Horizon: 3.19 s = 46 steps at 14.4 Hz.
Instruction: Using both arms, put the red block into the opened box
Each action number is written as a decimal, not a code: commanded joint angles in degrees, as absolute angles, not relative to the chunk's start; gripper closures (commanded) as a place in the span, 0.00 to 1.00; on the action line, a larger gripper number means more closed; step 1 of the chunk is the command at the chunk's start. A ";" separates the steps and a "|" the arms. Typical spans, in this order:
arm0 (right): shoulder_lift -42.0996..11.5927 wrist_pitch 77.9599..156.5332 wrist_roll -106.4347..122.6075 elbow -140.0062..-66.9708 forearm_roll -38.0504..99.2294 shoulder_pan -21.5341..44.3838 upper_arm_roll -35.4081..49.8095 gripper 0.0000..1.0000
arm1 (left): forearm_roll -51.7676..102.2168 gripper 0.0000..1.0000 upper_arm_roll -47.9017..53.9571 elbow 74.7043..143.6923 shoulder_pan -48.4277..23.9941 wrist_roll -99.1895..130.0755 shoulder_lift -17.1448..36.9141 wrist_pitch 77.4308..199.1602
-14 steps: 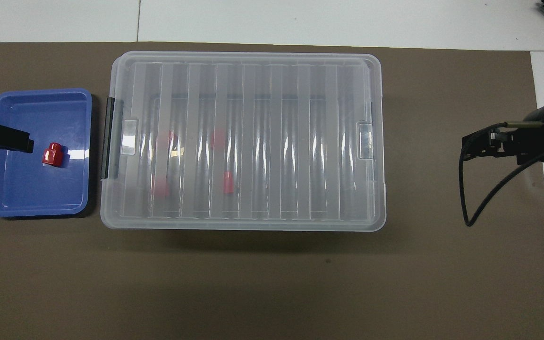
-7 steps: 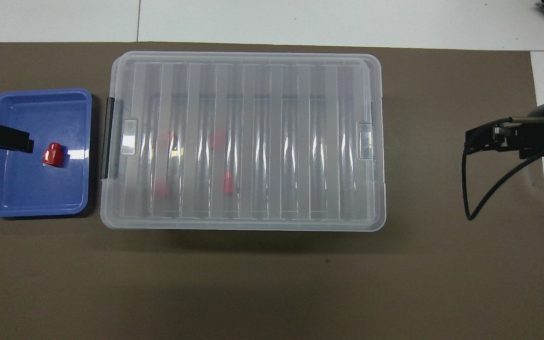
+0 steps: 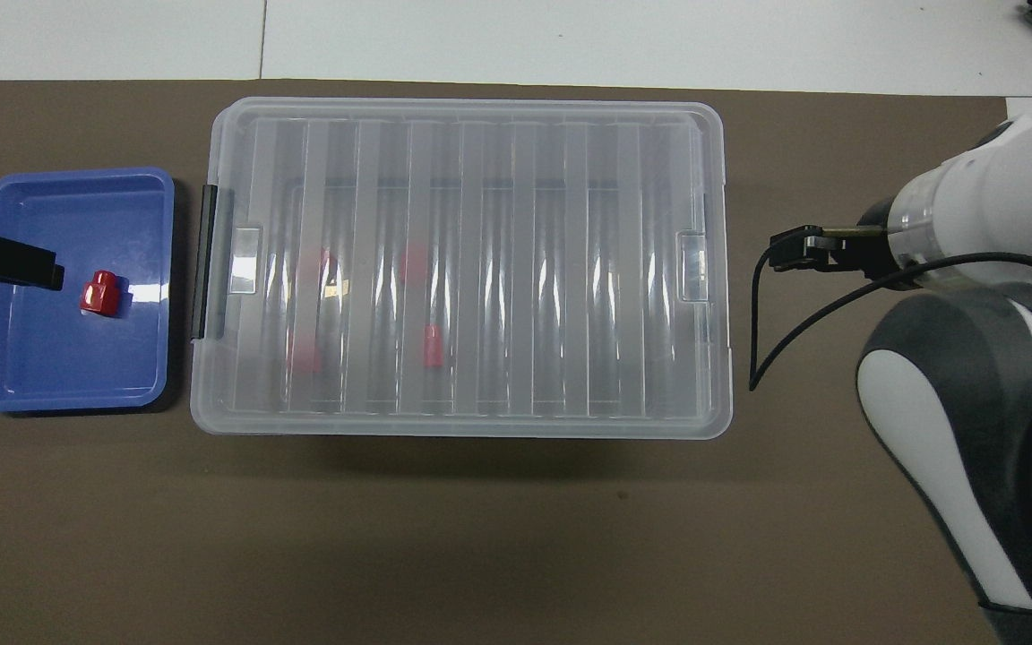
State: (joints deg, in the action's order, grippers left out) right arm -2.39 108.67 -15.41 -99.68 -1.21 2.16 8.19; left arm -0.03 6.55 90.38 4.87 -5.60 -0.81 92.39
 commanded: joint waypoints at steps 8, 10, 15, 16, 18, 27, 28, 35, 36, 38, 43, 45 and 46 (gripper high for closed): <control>-5.45 118.30 -17.84 -106.61 -1.32 5.89 8.44 0.08 | 0.18 0.00 6.33 91.14 4.83 -5.45 -1.58 92.11; -5.19 118.30 -17.67 -107.92 -1.41 5.80 8.35 0.09 | 0.18 0.00 6.33 91.14 4.83 -5.45 -1.58 92.11; -5.01 117.51 -16.96 -108.55 -1.58 4.75 8.26 0.16 | 0.18 0.00 6.33 91.14 4.83 -5.45 -1.58 92.11; -5.01 117.51 -16.61 -108.54 -1.58 4.22 8.26 0.16 | 0.18 0.00 6.33 91.14 4.83 -5.45 -1.58 92.11; -5.01 117.42 -13.47 -108.54 -1.58 2.73 8.26 0.16 | 0.18 0.00 6.33 91.14 4.83 -5.45 -1.58 92.11; -5.10 114.61 -1.25 -108.02 -2.11 -3.68 8.17 0.15 | 0.18 0.00 6.24 92.11 5.97 -5.19 -2.28 89.92; -5.10 114.52 0.16 -108.02 -2.20 -4.30 8.17 0.15 | 0.18 0.00 6.24 92.20 7.37 -5.27 -2.63 88.78; -5.19 113.82 11.05 -107.75 -4.13 -9.57 8.17 0.15 | -0.17 0.00 5.98 98.23 12.04 -5.45 -5.27 98.73; -5.19 113.82 12.73 -107.67 -4.22 -10.36 8.17 0.15 | -0.61 0.00 5.98 101.31 12.04 -5.36 -5.71 103.14; -5.27 113.73 15.80 -107.58 -4.22 -11.77 8.17 0.15 | -0.62 0.00 6.06 103.35 12.22 -5.19 -4.40 108.08; -5.36 113.73 19.69 -107.23 -4.31 -13.80 8.17 0.15 | -0.70 0.00 6.06 109.22 15.36 -7.36 4.91 123.70; -5.36 113.64 19.77 -107.23 -4.39 -13.89 8.00 0.15 | -0.62 0.00 5.98 115.90 16.61 -14.73 5.97 133.02; -5.36 113.73 19.78 -107.23 -4.57 -14.06 8.00 0.15 | -0.62 0.00 5.98 116.28 16.61 -14.94 7.80 135.15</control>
